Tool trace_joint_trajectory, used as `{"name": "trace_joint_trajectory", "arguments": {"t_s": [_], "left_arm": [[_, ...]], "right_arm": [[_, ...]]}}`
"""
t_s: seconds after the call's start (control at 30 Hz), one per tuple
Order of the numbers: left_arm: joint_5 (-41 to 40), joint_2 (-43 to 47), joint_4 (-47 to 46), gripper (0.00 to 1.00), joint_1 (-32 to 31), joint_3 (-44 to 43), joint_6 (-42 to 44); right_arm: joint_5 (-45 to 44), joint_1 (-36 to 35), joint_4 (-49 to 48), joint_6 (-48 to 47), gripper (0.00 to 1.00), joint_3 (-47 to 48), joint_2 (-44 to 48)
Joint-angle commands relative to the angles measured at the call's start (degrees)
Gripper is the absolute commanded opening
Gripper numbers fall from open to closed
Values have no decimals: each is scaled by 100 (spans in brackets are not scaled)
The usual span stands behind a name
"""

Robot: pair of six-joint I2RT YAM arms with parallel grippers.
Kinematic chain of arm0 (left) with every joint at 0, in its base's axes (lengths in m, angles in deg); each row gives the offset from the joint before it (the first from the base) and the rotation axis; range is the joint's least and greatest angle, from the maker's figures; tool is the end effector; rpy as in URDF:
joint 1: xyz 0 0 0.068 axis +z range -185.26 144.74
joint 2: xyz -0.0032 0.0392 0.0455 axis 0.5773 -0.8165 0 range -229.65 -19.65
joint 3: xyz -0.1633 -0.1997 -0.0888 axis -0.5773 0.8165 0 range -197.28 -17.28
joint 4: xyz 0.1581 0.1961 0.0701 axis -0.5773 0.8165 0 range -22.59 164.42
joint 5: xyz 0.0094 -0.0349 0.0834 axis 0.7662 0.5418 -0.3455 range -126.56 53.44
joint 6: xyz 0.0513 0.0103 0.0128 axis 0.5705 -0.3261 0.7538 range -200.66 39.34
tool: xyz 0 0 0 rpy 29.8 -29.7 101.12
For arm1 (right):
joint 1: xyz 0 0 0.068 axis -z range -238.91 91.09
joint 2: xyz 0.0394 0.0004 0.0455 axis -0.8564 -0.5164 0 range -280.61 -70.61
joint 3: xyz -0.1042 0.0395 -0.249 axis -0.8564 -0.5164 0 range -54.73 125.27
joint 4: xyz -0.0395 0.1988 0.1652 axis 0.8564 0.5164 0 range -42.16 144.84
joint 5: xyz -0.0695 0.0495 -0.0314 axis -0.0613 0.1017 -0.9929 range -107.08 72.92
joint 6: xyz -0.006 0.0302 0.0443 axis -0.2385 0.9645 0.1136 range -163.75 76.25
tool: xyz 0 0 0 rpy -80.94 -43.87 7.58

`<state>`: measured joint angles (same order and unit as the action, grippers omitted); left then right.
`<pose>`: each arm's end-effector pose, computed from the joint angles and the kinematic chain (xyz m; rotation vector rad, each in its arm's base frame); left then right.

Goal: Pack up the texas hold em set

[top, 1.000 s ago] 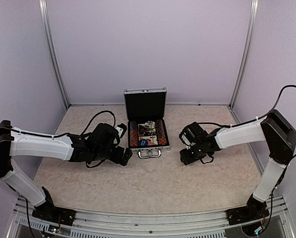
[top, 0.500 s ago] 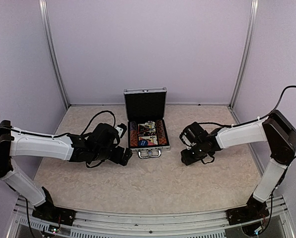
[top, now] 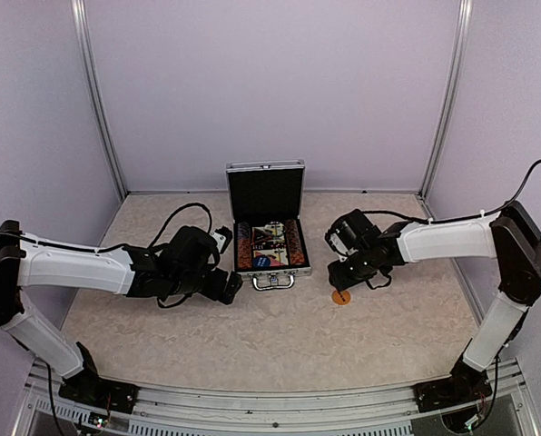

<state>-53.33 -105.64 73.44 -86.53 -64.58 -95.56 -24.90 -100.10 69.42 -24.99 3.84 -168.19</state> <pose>0.2001 -0.2331 0.1946 0.5880 2.2465 -0.2415 0.2565 0.2180 0.1723 -0.4641 2.5834 0.1889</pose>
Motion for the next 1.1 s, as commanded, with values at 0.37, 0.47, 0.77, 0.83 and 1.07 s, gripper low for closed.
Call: {"name": "trace_joint_trajectory", "arguments": {"t_s": [0.37,0.47,0.77,0.83,1.07], "left_arm": [[0,-134,-64,99,-77,-106,4],[41,-216,-67,99,-75,-180,13],[10,-136,-7,99,-103,-110,-11],[-1,-87,3,99,-104,-78,-21],[-19,8,31,99,-112,-84,-31]], "right_arm": [[240,-77,430,-269,79,-70,2],[532,-80,405,-311,83,-38,-176],[650,-76,327,-345,86,-6,-538],[625,-80,344,-371,85,33,-602],[610,-77,334,-423,74,102,-757]]}}
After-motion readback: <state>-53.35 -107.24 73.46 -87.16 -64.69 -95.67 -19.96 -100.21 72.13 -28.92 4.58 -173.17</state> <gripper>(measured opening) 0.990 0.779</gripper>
